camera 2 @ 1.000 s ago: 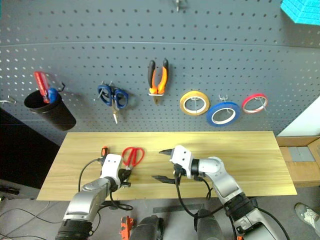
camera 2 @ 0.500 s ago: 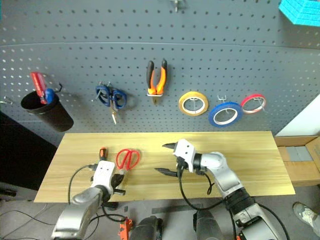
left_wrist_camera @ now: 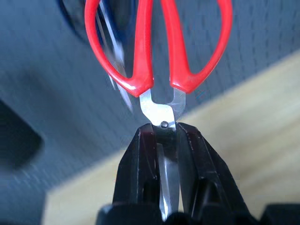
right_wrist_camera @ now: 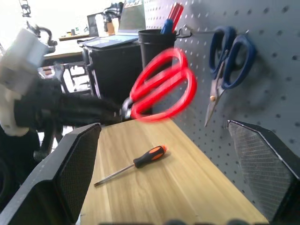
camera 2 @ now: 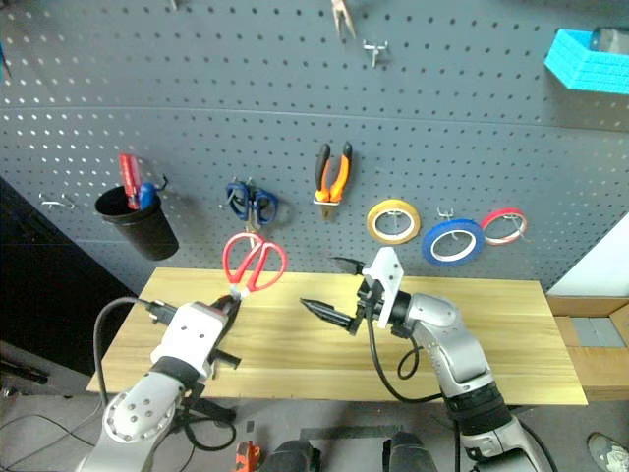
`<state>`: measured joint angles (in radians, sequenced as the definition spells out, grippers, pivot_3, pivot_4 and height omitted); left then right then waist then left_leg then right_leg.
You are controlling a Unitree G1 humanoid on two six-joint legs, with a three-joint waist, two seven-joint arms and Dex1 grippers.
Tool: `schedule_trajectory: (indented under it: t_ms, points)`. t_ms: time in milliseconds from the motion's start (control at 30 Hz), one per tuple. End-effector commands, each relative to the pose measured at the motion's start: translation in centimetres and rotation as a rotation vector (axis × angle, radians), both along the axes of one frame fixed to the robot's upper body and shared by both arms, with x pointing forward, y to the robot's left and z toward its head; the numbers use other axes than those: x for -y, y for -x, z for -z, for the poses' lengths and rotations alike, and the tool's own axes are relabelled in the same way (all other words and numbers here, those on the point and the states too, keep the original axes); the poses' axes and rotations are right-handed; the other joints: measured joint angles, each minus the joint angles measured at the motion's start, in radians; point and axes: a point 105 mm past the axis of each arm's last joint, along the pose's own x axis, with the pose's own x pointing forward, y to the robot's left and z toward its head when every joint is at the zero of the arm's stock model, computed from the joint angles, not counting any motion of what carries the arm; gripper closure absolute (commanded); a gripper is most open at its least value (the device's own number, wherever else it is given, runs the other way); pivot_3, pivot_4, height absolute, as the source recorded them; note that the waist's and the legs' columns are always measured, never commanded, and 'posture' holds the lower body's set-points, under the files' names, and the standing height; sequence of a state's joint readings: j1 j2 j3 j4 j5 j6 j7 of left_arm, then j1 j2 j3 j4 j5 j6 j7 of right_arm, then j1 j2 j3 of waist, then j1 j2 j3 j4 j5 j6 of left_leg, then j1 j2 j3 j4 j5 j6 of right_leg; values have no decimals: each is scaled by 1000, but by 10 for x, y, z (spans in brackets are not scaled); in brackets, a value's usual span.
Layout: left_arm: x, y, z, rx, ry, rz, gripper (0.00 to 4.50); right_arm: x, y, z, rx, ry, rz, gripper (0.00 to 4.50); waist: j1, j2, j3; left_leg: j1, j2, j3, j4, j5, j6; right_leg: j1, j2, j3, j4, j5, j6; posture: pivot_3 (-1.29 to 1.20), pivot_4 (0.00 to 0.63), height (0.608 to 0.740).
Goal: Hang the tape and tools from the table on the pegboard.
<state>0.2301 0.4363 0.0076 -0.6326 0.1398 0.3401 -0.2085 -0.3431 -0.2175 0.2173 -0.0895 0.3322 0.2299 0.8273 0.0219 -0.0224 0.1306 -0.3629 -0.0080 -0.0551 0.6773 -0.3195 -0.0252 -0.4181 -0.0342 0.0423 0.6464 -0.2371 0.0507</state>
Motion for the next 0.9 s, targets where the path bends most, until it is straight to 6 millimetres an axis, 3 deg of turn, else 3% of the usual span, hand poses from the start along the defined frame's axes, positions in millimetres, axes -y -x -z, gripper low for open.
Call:
schedule_trajectory:
  t_ms: [33,233,367,600,900]
  points:
    - [-1,-15,-23,114,-31,21,4277,0,-3,-16,62,-29,18,0,0,0,-10,1,0,1,0,0,0,1,1,0,0,0,0,54,32,740]
    - [-14,-35,-26,134,8,-12,4277,1,-8,-18,73,-26,38,0,-5,2,-35,2,1,2,0,1,-1,1,7,1,1,1,-3,48,22,740]
    - [-21,-42,-16,90,68,-42,4277,2,-10,-16,64,-26,57,0,-3,2,-44,2,2,2,0,1,-2,1,8,2,1,1,-3,40,19,740]
    - [-25,-49,-12,69,107,-63,4277,3,-13,-14,55,-24,76,0,-3,3,-58,3,2,2,1,1,-1,2,8,2,1,2,-3,37,25,740]
    - [-19,-61,-4,3,140,-54,4277,2,-15,-16,57,-27,84,0,-6,3,-58,16,2,2,0,0,-1,14,10,2,1,1,-4,33,33,740]
